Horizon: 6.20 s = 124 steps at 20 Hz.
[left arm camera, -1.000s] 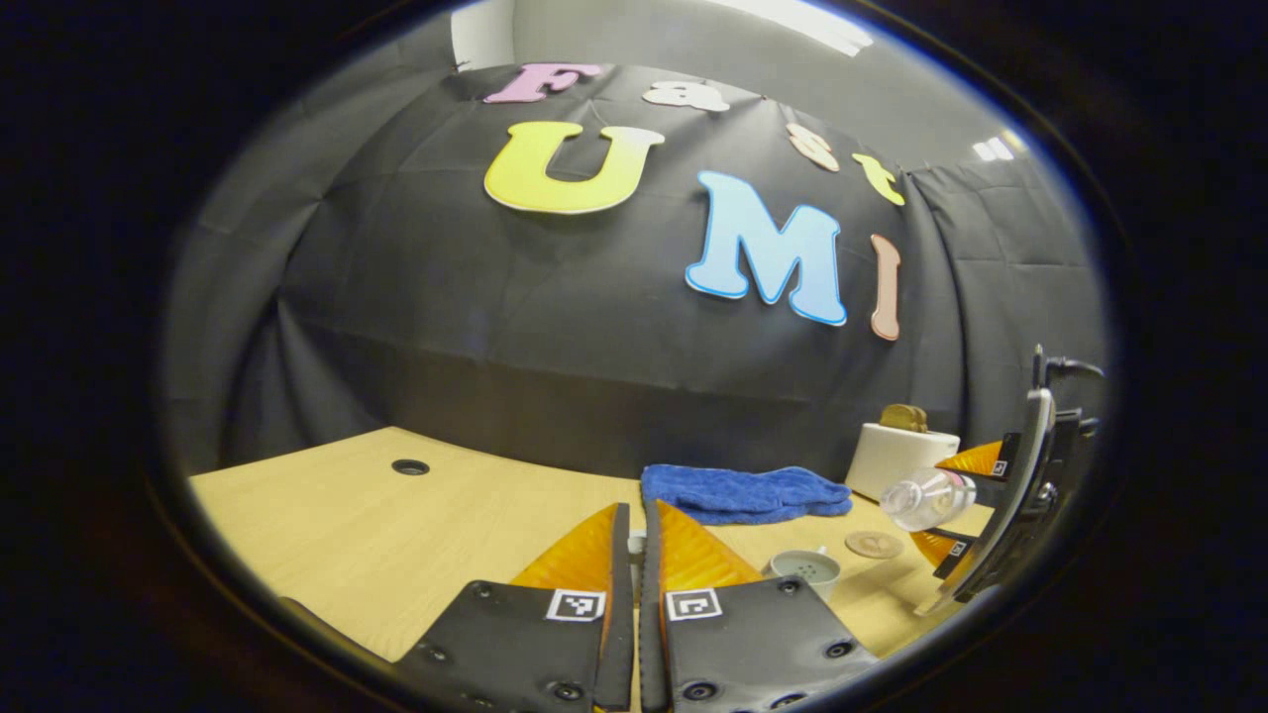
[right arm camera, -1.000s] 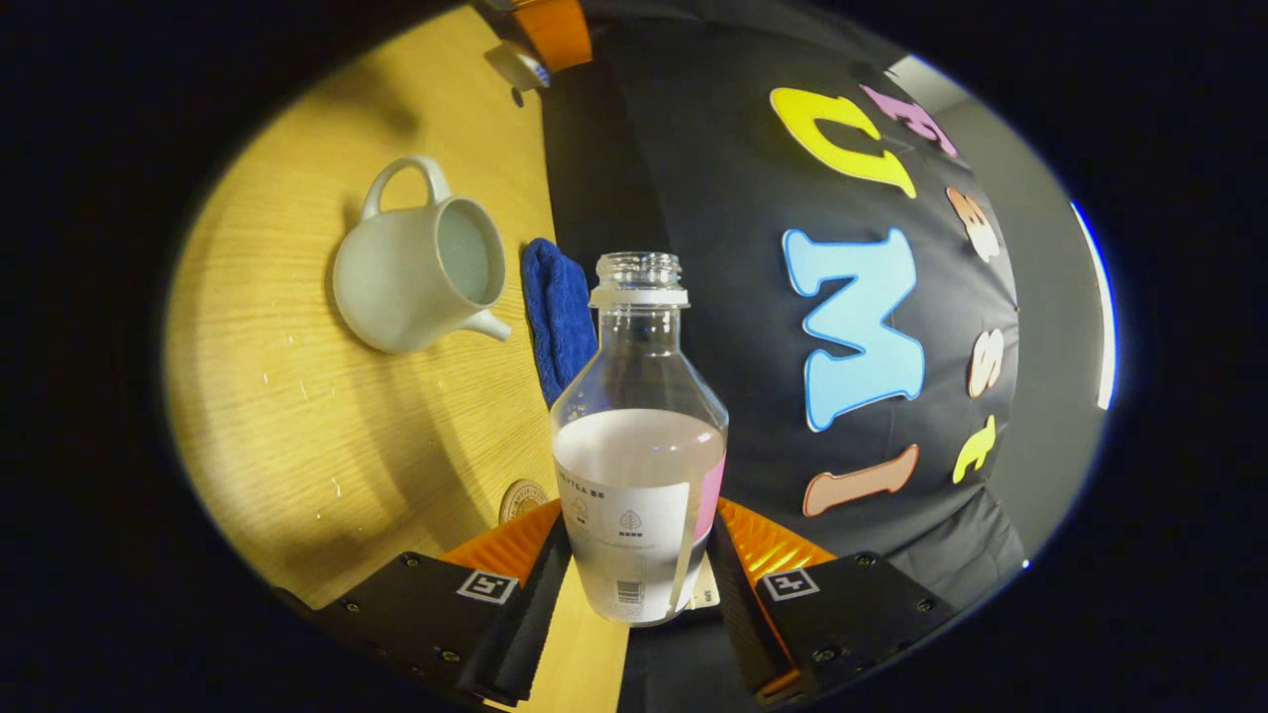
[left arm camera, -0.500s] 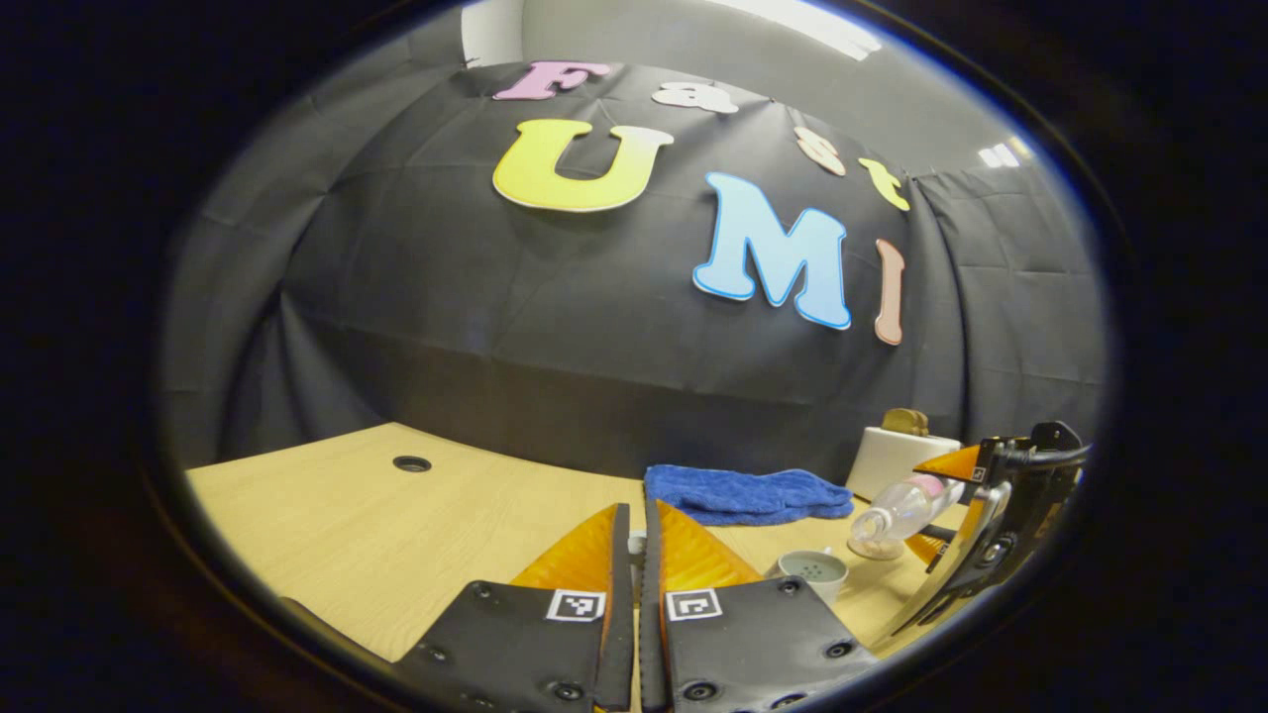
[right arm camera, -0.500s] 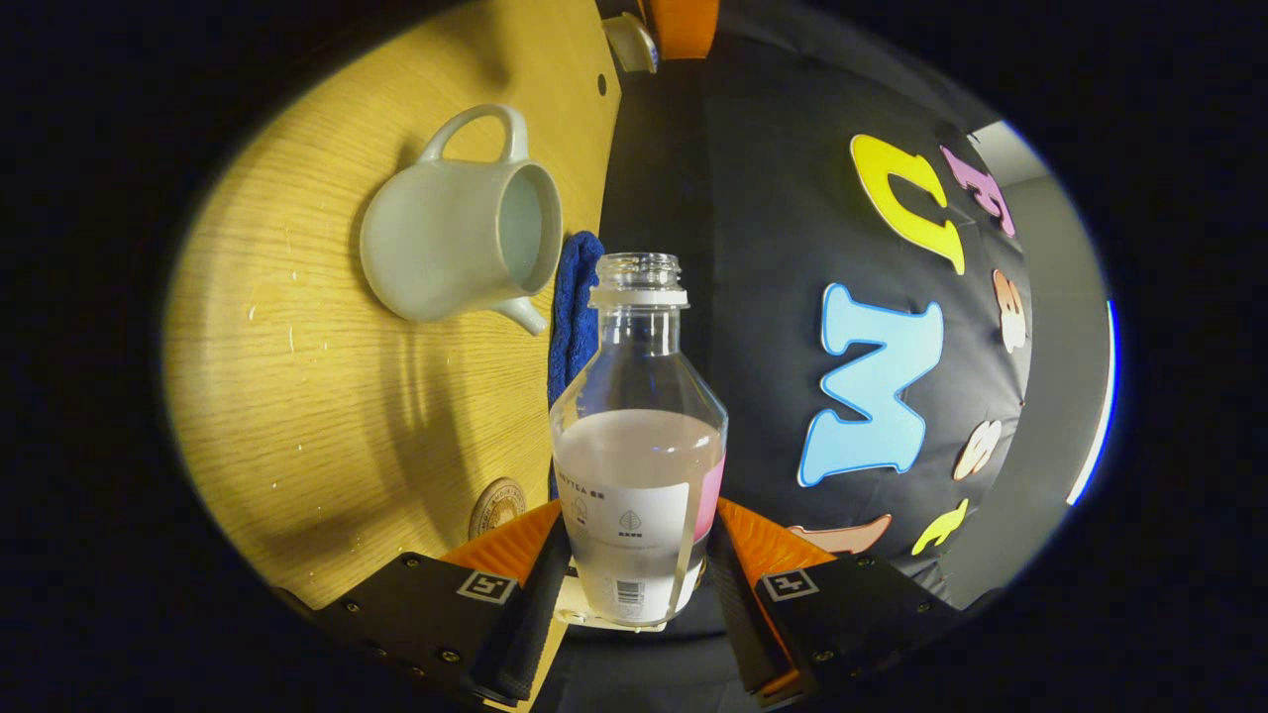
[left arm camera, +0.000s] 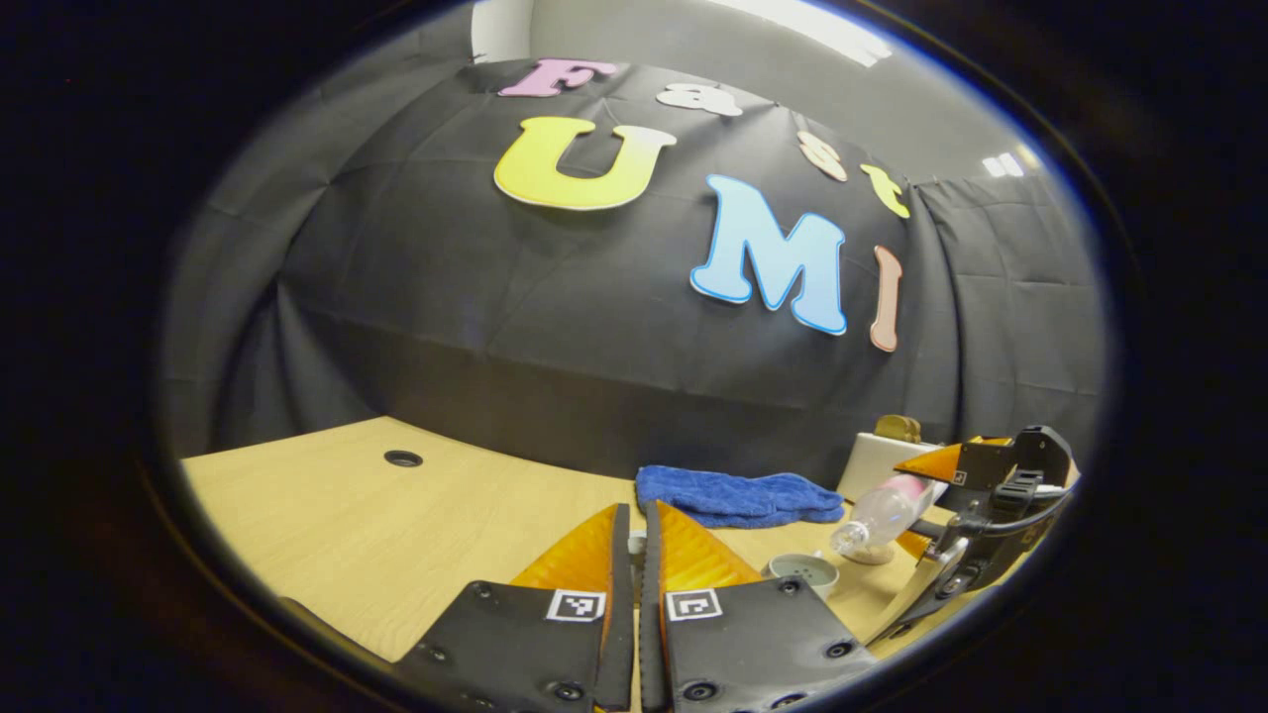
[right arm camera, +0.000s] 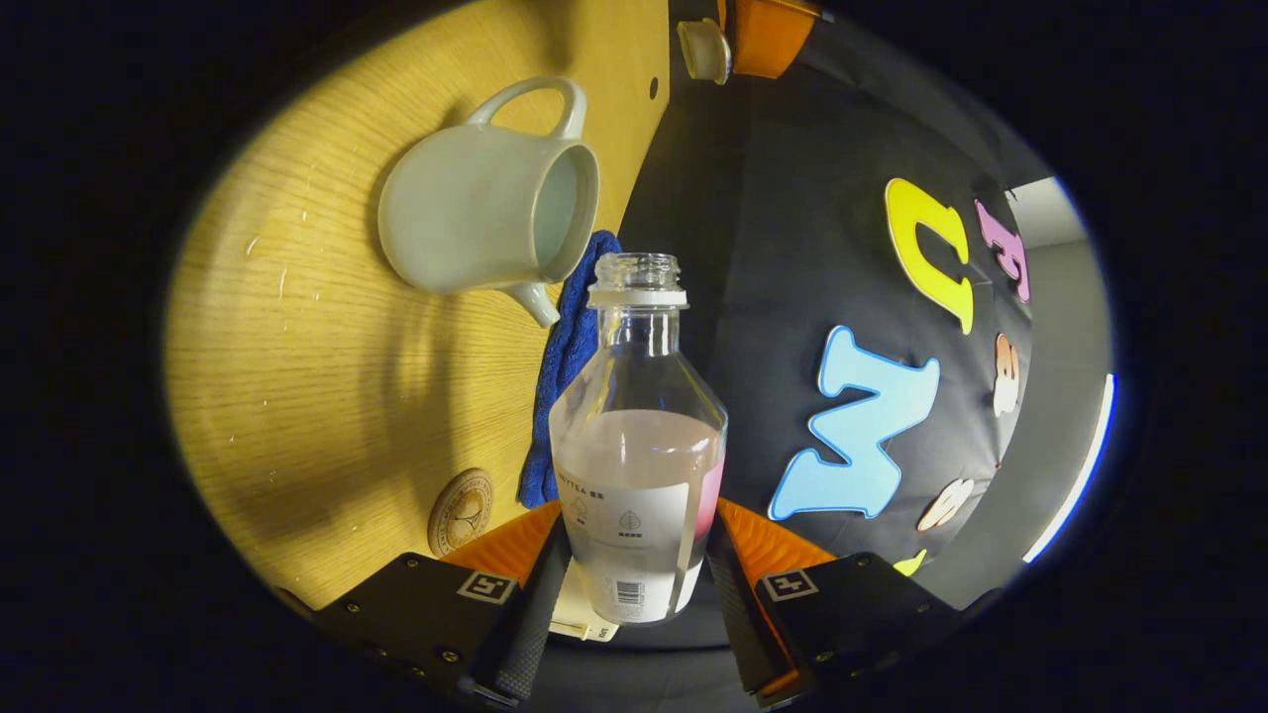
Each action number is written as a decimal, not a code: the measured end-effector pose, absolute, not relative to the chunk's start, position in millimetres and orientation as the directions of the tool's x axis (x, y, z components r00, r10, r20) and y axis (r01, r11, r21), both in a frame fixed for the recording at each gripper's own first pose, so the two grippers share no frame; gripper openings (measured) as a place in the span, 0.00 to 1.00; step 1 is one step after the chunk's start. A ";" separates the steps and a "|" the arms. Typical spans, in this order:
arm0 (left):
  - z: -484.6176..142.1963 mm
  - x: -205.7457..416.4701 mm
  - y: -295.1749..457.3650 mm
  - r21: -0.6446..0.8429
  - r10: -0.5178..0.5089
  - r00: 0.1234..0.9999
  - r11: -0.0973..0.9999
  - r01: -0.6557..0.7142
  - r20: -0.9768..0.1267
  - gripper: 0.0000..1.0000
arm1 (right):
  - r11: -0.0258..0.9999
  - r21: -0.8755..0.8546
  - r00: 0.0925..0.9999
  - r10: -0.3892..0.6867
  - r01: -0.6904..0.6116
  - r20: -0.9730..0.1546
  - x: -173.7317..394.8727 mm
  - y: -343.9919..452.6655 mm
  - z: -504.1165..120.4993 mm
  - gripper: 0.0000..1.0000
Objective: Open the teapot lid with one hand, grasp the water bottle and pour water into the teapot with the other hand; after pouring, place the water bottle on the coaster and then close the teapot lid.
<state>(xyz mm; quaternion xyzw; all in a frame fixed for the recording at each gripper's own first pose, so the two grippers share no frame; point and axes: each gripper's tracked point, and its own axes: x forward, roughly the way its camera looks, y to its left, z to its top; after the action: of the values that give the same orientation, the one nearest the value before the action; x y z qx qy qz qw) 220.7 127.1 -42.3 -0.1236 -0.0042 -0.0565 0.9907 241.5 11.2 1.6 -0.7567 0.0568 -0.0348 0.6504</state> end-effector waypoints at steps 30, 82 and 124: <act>-47.3 222.1 125.9 -0.298 -0.143 0.990 0.944 0.139 0.008 0.09 | -0.541 -0.821 0.981 0.044 0.184 0.190 246.3 34.3 50.4 0.74; -55.4 223.1 119.8 -0.314 -0.145 0.989 0.940 0.135 -0.011 0.09 | 0.983 -0.171 0.970 0.019 -0.062 -0.242 282.3 -51.5 -41.0 0.75; -25.0 228.3 3.9 -0.102 -0.277 0.961 0.957 0.273 -0.019 0.09 | 0.992 0.054 0.991 -0.113 0.117 -0.074 149.6 -69.4 9.0 0.98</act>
<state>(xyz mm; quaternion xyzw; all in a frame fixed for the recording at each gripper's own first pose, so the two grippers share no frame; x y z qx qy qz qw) 228.3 3.9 -25.0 -0.0491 0.0163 -0.1390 0.9889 149.6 -69.4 9.0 0.0289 0.0353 -0.0577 0.9973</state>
